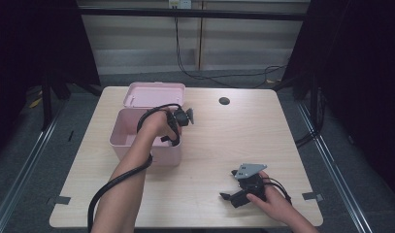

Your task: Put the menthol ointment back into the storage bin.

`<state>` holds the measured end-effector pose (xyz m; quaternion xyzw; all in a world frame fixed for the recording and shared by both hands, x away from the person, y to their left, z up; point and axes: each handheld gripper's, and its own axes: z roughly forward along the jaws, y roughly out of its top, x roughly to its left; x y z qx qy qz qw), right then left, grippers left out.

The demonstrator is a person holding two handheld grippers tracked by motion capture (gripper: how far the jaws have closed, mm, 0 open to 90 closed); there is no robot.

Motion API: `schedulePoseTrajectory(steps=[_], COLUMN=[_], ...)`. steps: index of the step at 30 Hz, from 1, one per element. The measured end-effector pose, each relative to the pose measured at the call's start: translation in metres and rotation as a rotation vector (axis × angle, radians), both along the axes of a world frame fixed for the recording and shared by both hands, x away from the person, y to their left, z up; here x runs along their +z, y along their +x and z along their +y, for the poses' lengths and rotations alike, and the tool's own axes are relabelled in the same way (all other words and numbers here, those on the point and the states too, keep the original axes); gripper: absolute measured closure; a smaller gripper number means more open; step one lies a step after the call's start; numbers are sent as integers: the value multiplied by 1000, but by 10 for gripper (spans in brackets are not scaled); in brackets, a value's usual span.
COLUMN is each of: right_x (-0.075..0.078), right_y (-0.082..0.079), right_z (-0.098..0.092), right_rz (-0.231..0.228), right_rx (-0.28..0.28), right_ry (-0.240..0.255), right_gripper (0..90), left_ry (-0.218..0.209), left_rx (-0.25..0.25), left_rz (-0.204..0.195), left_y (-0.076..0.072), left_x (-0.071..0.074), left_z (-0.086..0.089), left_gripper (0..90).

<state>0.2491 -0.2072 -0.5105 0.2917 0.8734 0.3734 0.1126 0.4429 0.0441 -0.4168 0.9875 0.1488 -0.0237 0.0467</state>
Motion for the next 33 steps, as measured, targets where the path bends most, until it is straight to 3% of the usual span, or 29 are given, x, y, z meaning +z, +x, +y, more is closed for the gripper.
schedulePoseTrajectory(steps=[18, 33], right_x=[0, 0], right_y=[0, 0], right_z=[0, 0], right_rz=[2, -1], right_rx=[0, 0], right_ry=[0, 0], right_gripper=[80, 81], left_ry=[-1, -32], left_rx=[-13, -16], left_rz=[-2, -22], left_y=[-1, -1], left_x=[-13, -16], left_z=[1, 3], left_gripper=[500, 460])
